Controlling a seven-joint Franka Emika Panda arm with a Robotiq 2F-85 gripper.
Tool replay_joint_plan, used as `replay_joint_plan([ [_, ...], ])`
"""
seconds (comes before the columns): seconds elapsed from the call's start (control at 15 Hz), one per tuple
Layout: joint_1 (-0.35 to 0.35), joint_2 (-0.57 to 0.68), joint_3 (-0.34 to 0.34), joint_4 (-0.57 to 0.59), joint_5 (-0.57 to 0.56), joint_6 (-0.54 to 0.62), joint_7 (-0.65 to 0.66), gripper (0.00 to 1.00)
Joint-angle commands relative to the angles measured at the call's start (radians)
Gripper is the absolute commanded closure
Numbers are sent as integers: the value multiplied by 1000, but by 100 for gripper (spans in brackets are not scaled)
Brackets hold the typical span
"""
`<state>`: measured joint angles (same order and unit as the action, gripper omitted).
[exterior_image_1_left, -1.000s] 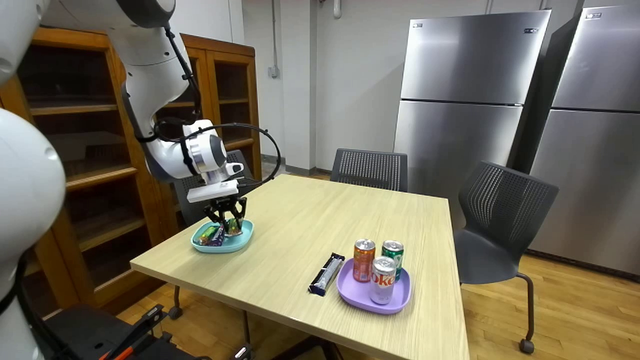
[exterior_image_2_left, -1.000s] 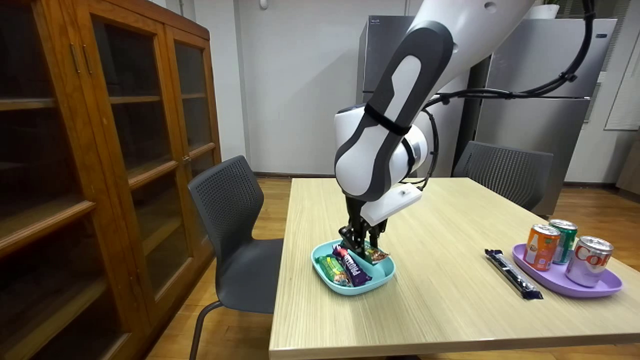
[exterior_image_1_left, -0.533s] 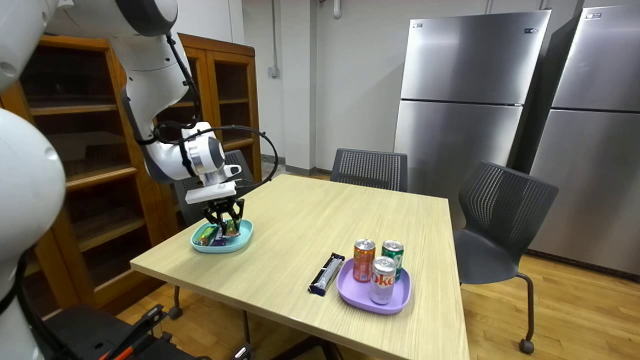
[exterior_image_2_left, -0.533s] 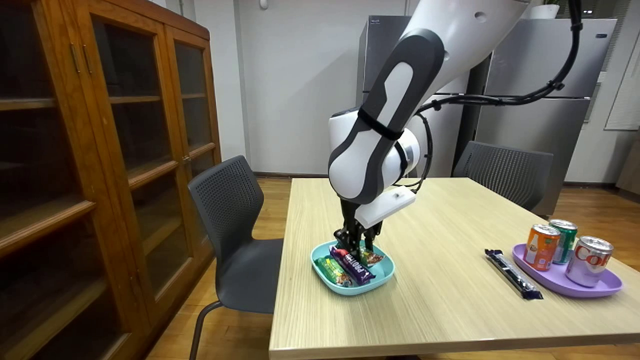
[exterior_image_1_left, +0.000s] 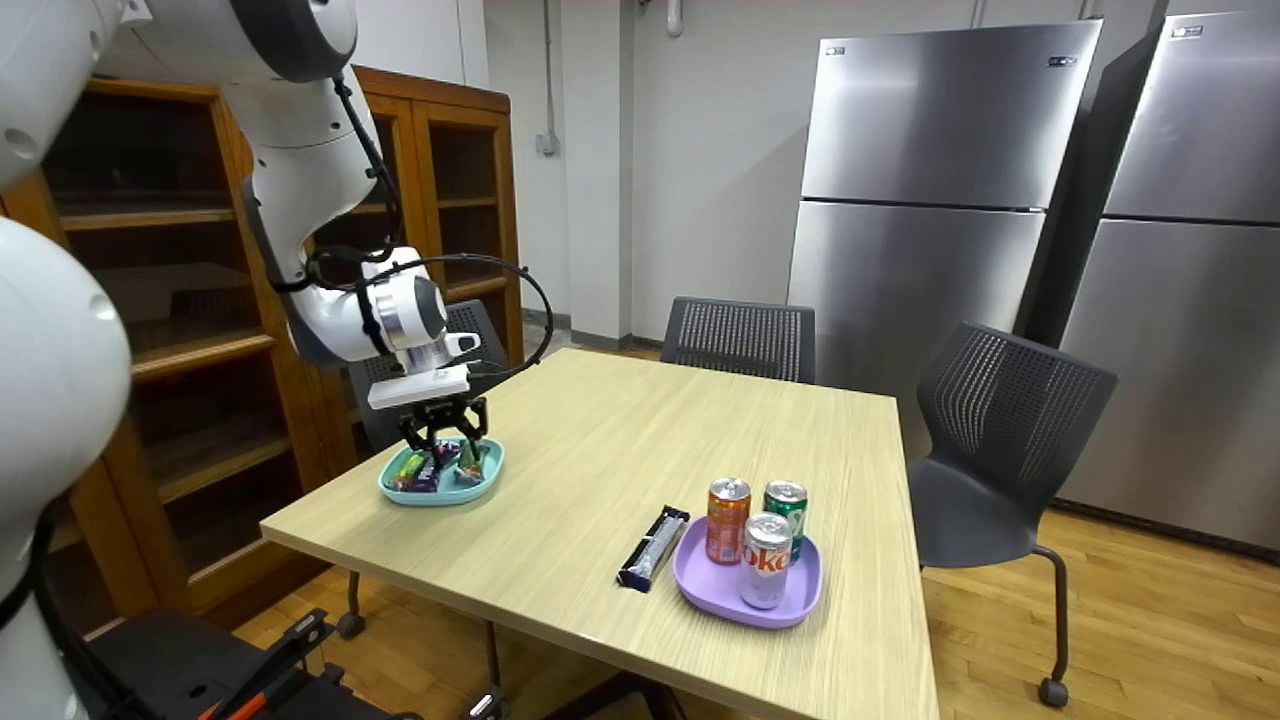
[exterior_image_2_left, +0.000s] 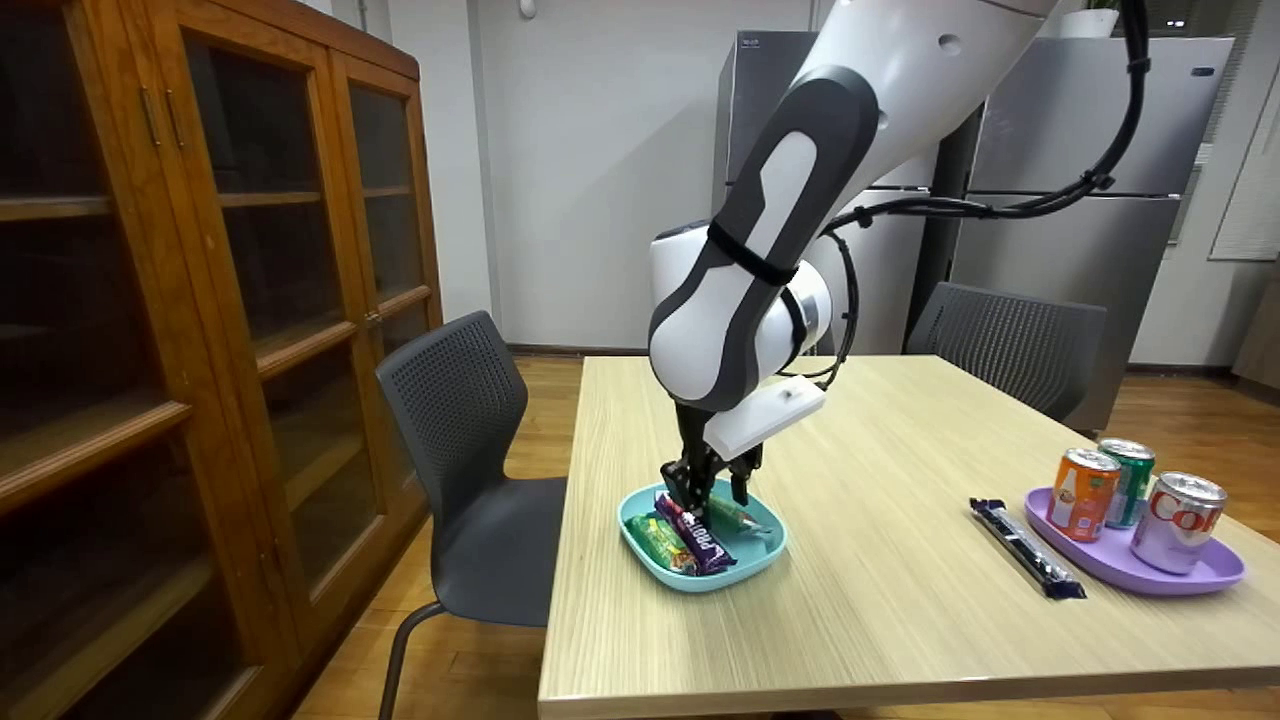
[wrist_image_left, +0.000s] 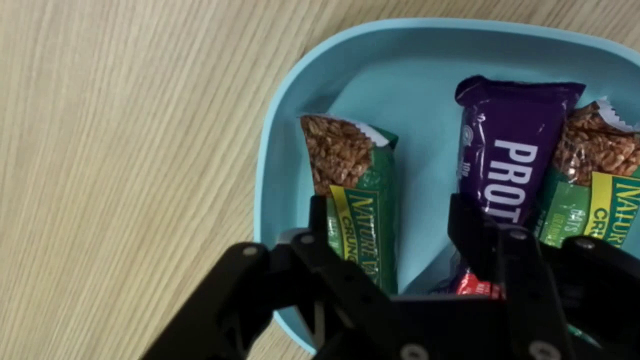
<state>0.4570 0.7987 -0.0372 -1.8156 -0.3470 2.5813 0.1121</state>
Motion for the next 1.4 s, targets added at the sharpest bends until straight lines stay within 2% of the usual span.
replay_joint_plan([
  [0.0, -11, -7, 10, 18, -6, -34, 8, 4],
  [0.13, -12, -10, 5, 18, -7, -32, 12, 0],
  [0.67, -27, -18, -30, 25, -6, -22, 45, 0],
  [1.33, -75, -33, -78, 6, 30, -5, 159, 0],
])
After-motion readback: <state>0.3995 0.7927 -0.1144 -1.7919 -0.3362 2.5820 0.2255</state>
